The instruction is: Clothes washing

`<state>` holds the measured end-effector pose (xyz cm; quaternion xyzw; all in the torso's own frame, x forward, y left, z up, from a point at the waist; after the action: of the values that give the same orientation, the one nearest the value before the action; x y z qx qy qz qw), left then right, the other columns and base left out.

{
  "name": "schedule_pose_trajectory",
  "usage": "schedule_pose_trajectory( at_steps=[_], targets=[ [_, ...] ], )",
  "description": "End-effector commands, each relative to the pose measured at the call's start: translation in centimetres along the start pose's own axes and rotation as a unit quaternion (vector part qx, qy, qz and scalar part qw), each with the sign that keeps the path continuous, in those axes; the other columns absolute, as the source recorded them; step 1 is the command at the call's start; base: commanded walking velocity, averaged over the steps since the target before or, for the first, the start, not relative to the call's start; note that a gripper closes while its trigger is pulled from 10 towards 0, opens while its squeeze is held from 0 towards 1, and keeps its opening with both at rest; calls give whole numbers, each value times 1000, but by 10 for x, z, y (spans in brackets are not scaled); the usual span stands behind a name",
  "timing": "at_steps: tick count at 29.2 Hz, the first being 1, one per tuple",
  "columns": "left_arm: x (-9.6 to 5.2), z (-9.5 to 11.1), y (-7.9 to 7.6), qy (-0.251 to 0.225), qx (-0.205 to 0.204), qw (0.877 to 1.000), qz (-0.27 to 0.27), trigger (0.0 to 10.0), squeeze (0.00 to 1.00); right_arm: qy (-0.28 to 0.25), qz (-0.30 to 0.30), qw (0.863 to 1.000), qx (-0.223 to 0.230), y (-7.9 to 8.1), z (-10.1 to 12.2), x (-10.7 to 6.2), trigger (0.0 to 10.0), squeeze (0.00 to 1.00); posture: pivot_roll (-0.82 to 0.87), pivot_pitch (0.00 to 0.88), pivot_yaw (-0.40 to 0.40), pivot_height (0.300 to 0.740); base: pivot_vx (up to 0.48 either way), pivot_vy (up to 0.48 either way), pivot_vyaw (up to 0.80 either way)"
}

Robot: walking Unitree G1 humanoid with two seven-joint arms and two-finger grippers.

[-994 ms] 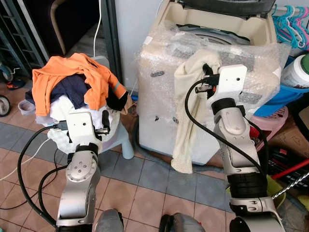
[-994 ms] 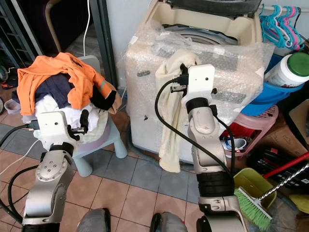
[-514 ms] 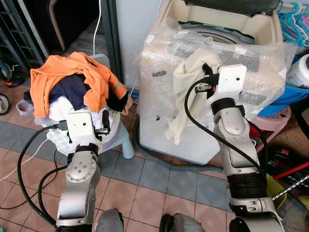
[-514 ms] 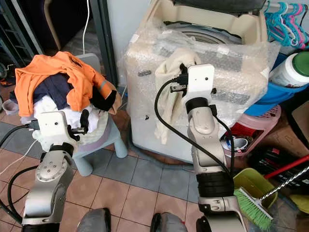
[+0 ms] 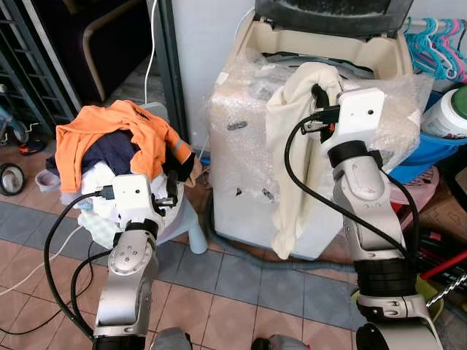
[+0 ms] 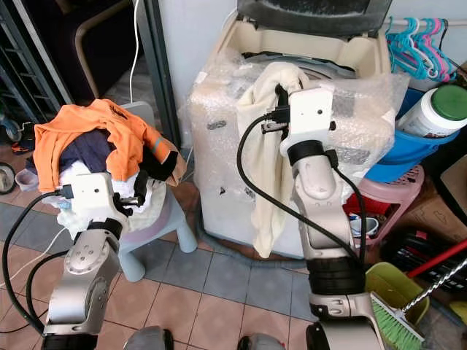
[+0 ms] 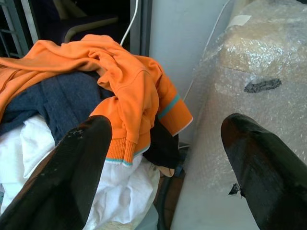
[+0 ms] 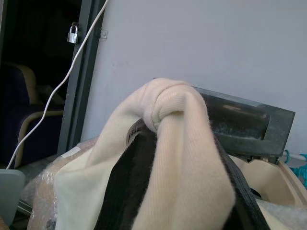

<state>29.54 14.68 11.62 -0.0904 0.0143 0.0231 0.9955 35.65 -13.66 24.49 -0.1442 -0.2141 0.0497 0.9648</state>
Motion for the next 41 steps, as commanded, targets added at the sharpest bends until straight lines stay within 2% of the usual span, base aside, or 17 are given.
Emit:
schedule_pose_trajectory(
  at_steps=[1, 11, 14, 16, 18, 20, 23, 25, 27, 30, 32, 35, 36, 38, 39, 40, 41],
  targets=[
    [-1, -1, 2, 0, 1, 1000, 4, 10000, 0, -1, 8, 1000, 3, 0, 0, 3, 10000, 0, 28, 31, -12, 740, 472, 0, 0],
    [-2, -1, 6, 1, 8, 1000, 6, 10000, 0, -13, 12, 1000, -4, -1, 2, 11, 10000, 0, 34, 39, -6, 740, 474, 0, 0],
    [-2, -2, 5, 3, 9, 1000, 4, 10000, 0, -22, 5, 1000, -8, -9, 6, 22, 10000, 0, 32, 40, -6, 740, 472, 0, 0],
    [-1, -3, 2, 6, 6, 1000, -1, 10000, 0, -39, -1, 999, -20, -20, 17, 40, 10000, 0, 32, 39, -6, 740, 472, 0, 0],
    [-1, -3, 1, 7, 5, 1000, -1, 10000, 0, -49, -2, 998, -26, -25, 24, 48, 10000, 0, 32, 39, -6, 740, 472, 0, 0],
    [1, -3, 0, 5, 9, 1000, 1, 10000, 0, -59, -9, 998, -36, -39, 38, 70, 10000, 0, 38, 36, -13, 740, 472, 0, 0],
    [2, -2, 1, 2, 9, 1000, 6, 10000, 0, -66, -26, 996, -58, -53, 52, 86, 10000, 0, 45, 35, -18, 740, 157, 0, 0],
    [1, -2, 3, 3, 12, 1000, 16, 10000, 0, -45, -81, 994, -54, -85, 67, 104, 10000, 0, 53, 33, -24, 740, 0, 0, 0],
    [-1, -2, 5, 3, 13, 1000, 22, 10000, 0, -22, -125, 991, -37, -111, 75, 112, 10000, 0, 60, 33, -30, 740, 0, 0, 0],
    [-1, -3, 5, 3, 13, 1000, 24, 10000, 0, -14, -136, 990, -39, -119, 76, 113, 10000, 0, 65, 33, -36, 740, 0, 0, 0],
    [-2, -3, 6, 3, 14, 1000, 26, 10000, 0, -2, -124, 992, -37, -118, 73, 114, 10000, 0, 68, 34, -40, 740, 0, 0, 0],
    [-3, -3, 6, 4, 14, 999, 30, 10000, 0, 46, -48, 998, 8, -93, 44, 113, 10000, 0, 66, 40, -44, 740, 0, 0, 0],
    [-3, -4, 6, 4, 15, 999, 31, 10000, 0, 79, -5, 997, 21, -78, 24, 110, 10000, 0, 65, 42, -43, 740, 0, 0, 0],
    [-3, -4, 6, 5, 16, 999, 31, 10000, 0, 141, 61, 988, -12, -55, -7, 101, 10000, 0, 63, 45, -42, 740, 0, 0, 0],
    [-4, -4, 5, 7, 16, 999, 29, 10000, 0, 175, 97, 980, -4, -42, -30, 89, 10000, 471, 61, 51, -41, 740, 0, 0, 0],
    [-4, -5, 5, 8, 17, 999, 28, 10000, 0, 188, 95, 978, 2, -41, -39, 83, 10000, 1000, 61, 51, -41, 740, 0, 0, 0],
    [-4, -5, 5, 8, 17, 999, 28, 10000, 0, 188, 95, 978, 2, -41, -39, 83, 10000, 1000, 61, 51, -41, 740, 0, 0, 0]
  ],
)
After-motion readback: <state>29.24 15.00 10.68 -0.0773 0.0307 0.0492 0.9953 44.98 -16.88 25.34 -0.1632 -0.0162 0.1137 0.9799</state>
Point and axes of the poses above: a point about 5 cm out from each wrist's last joint towards the gripper, its own x axis pointing out of the wrist towards the gripper, its own z axis along the axis of the wrist's last joint, y = z × x, the point moved 3 cm from there along x, pointing out of the wrist towards the gripper, and after that the axes turned 6 degrees about -x, right-handed, at the moved point
